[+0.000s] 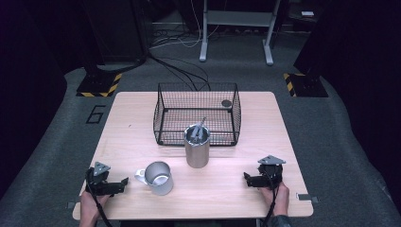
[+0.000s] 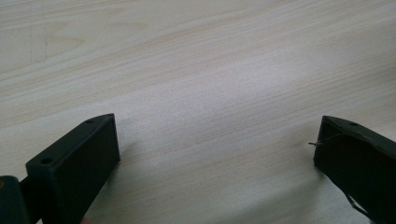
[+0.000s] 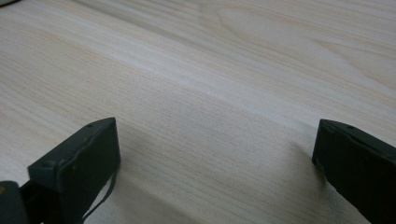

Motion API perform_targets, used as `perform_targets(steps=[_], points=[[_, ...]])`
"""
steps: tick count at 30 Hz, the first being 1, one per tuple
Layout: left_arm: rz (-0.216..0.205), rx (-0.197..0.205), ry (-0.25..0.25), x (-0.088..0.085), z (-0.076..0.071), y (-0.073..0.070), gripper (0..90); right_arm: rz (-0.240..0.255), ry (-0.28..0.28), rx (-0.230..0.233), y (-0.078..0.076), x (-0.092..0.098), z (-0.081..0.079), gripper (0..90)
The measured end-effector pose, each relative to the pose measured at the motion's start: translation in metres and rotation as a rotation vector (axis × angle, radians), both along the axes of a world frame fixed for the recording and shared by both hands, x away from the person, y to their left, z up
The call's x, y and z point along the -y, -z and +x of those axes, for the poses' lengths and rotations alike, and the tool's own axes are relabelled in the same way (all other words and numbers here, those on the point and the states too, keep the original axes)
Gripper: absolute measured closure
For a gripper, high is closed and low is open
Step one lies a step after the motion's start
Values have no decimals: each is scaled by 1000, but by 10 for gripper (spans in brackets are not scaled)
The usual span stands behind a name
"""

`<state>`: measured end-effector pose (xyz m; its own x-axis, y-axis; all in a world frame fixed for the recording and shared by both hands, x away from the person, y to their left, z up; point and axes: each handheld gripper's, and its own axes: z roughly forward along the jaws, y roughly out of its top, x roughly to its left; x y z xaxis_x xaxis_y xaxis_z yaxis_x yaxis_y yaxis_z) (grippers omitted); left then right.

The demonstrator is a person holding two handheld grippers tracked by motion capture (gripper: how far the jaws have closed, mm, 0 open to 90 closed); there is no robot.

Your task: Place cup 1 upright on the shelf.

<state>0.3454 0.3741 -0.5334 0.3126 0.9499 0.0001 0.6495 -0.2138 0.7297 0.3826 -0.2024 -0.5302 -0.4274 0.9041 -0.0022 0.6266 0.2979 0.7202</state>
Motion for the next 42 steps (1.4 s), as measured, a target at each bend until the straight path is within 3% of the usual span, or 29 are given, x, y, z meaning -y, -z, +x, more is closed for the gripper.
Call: perform_targets(steps=[22, 26, 42], points=[[3, 1, -4, 2, 3, 0, 4, -13, -6, -4, -2, -2, 2, 14], [3, 3, -6, 1, 3, 0, 4, -2, -9, -27, -4, -3, 2, 10], [12, -9, -4, 1, 2, -1, 7, 41, -68, 13, -44, -15, -12, 29]])
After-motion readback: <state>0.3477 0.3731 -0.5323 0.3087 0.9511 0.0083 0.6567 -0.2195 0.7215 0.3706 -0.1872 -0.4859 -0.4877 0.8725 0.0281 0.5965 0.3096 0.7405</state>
